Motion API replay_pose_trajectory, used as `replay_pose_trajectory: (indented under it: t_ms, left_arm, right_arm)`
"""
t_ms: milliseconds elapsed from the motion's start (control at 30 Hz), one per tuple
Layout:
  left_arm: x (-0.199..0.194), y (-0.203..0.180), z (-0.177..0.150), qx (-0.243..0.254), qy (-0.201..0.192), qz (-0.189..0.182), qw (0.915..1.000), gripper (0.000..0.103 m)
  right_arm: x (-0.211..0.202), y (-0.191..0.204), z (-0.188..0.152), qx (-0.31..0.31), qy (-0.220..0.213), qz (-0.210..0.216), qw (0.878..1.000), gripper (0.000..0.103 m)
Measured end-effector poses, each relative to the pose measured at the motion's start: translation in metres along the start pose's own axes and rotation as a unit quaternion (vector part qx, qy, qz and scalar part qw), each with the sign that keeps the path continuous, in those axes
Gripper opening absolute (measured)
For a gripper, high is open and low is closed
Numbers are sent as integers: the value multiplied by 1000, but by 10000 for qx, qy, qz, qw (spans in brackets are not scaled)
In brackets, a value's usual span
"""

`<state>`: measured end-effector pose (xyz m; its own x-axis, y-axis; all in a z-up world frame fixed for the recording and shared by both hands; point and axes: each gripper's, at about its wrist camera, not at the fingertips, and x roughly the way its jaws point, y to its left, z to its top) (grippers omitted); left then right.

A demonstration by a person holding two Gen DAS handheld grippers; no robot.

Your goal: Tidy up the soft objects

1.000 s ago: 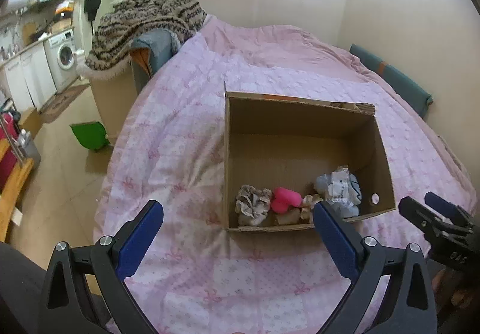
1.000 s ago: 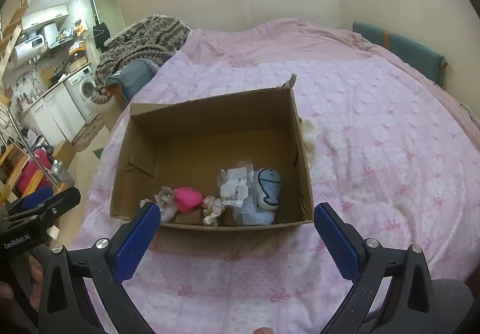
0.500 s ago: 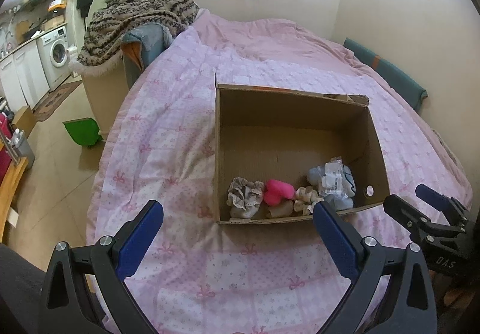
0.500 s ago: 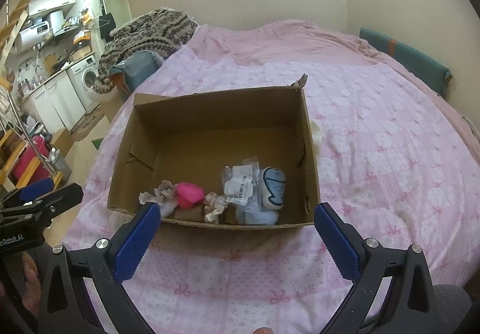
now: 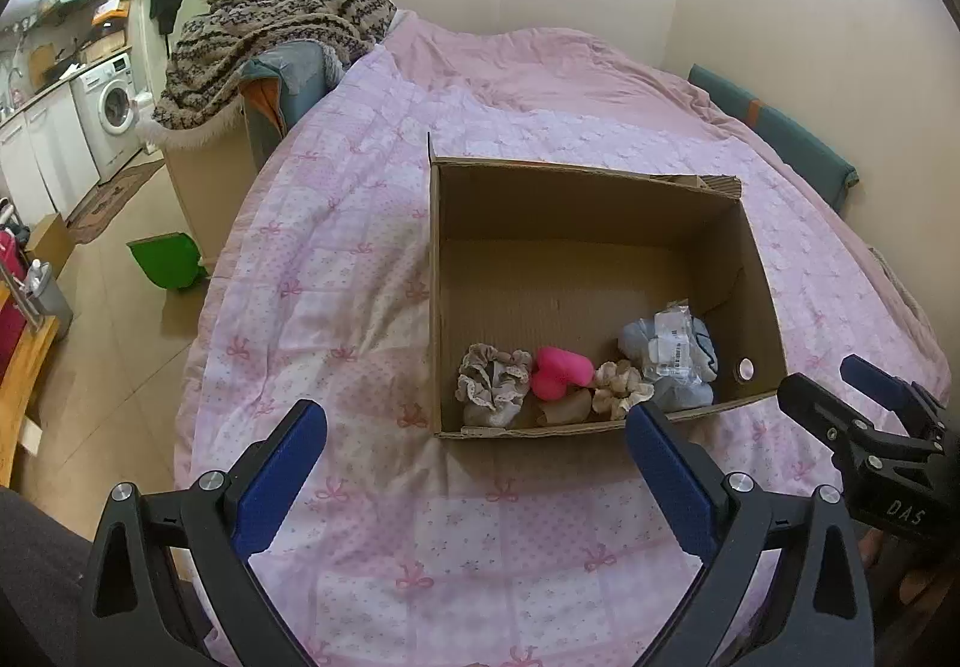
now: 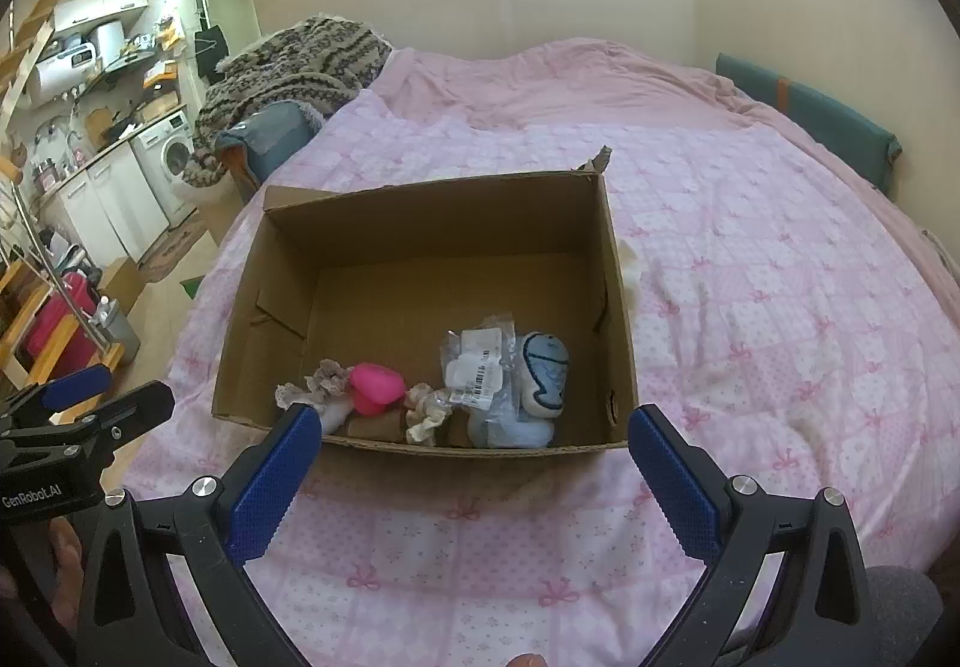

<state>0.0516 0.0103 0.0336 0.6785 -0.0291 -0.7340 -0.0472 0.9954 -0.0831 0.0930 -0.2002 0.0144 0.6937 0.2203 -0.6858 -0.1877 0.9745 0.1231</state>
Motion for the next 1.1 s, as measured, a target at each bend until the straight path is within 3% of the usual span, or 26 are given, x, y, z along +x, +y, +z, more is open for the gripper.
replay_pose_trajectory:
  t_ms: [1100]
  left_arm:
    - [2,-1,0,14,20,28,10000,100]
  right_arm:
    - [-2,2,-1,-9,19,-10,10000,103]
